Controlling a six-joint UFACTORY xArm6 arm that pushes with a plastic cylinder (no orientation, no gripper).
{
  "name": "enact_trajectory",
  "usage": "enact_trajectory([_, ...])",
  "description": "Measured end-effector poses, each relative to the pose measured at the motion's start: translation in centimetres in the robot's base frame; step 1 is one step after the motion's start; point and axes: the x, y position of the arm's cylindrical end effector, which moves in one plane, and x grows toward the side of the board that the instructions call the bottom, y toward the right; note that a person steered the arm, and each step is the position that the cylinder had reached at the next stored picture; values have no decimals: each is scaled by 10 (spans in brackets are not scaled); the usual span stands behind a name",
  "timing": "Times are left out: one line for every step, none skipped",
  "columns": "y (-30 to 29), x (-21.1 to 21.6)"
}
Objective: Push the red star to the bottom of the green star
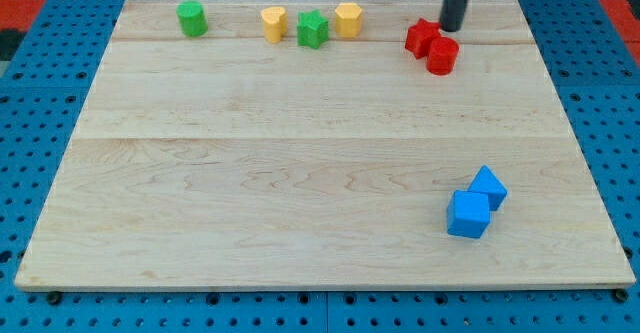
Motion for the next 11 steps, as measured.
enact_trajectory([10,28])
enact_trajectory([-9,43])
enact_trajectory([-74,51])
enact_trajectory([-111,62])
enact_trajectory([-52,63])
enact_trajectory([-7,43])
enact_trajectory([-19,12])
enact_trajectory([-31,-7])
enact_trajectory([-53,-9])
enact_trajectory([-85,22])
enact_trajectory([-116,45])
